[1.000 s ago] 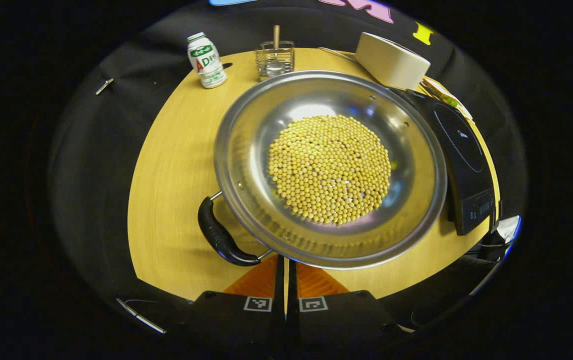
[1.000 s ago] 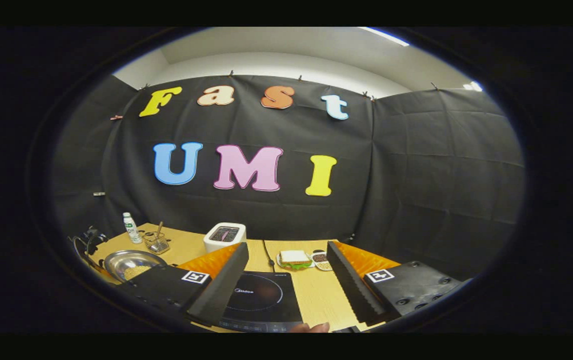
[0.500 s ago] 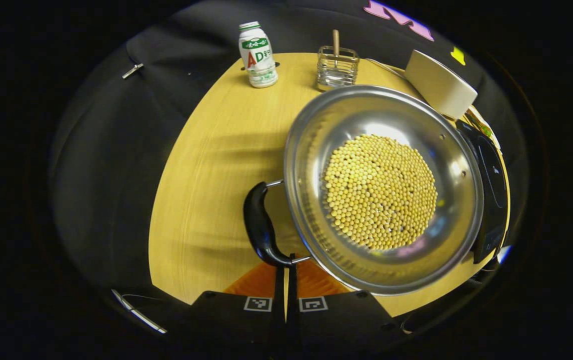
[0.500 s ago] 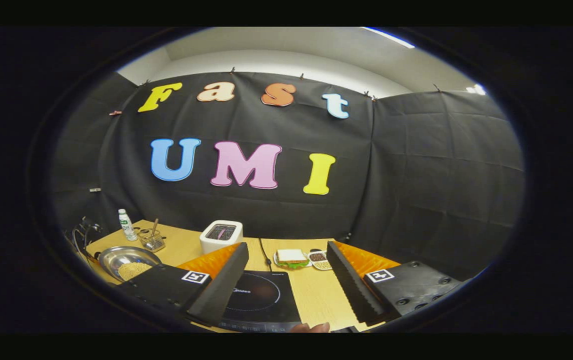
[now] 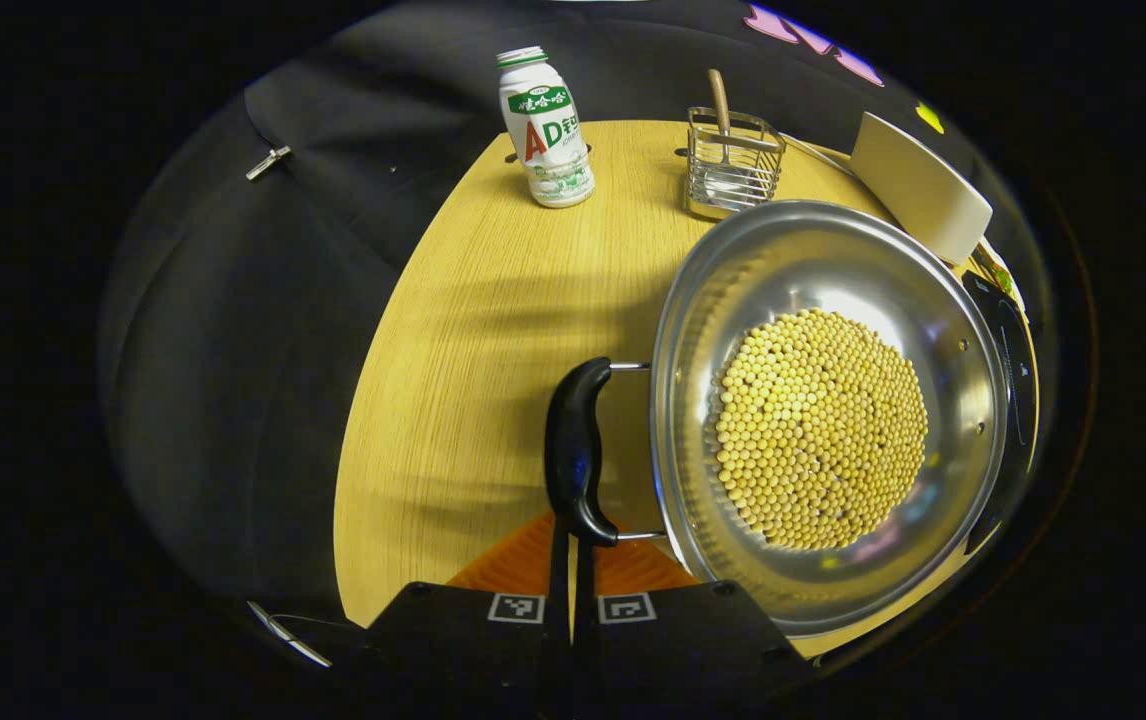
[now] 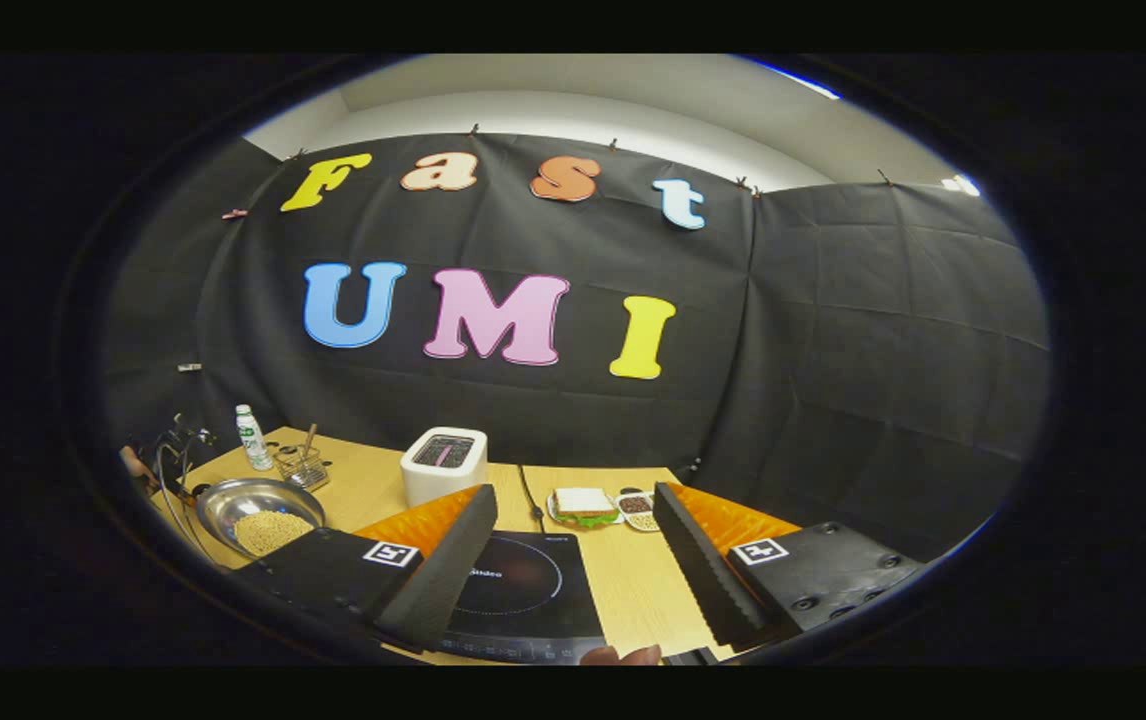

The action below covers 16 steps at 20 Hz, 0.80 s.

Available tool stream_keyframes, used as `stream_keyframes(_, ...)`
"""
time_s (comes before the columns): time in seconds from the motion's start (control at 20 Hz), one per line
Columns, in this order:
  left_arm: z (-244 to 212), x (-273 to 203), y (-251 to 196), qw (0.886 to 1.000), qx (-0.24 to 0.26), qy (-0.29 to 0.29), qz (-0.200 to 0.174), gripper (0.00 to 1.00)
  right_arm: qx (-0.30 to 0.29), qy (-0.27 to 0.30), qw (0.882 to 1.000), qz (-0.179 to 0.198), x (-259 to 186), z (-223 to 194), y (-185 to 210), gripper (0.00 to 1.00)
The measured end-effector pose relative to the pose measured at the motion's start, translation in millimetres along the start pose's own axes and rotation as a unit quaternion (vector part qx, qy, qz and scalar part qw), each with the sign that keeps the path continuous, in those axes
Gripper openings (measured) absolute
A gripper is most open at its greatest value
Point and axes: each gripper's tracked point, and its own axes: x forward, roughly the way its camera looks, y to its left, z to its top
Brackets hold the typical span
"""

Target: First push the handle of the pot to place it horizontally, then grasp the pot with both hands and set it on the induction cooktop.

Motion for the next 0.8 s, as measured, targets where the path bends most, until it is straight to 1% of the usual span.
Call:
stream_keyframes(0.25, 13, 6, -1, 1.0, 0.001, -0.028, 0.003, 0.05, -0.003, 0.012, 1.0, 0.012, 0, -8, 11, 0.98)
stream_keyframes(0.35, 18, 8, -4, 0.999, 0.009, -0.04, -0.005, 0.05, -0.008, 0.013, 1.0, 0.018, 0, -7, 15, 0.99)
stream_keyframes(0.5, 22, 10, -10, 0.999, 0.008, -0.05, -0.011, 0.05, -0.014, 0.015, 1.0, 0.023, 0, -7, 18, 0.98)
stream_keyframes(0.8, 27, 3, -24, 0.997, 0.011, -0.065, -0.033, 0.05, -0.009, 0.025, 0.999, 0.023, 6, -12, 20, 0.98)
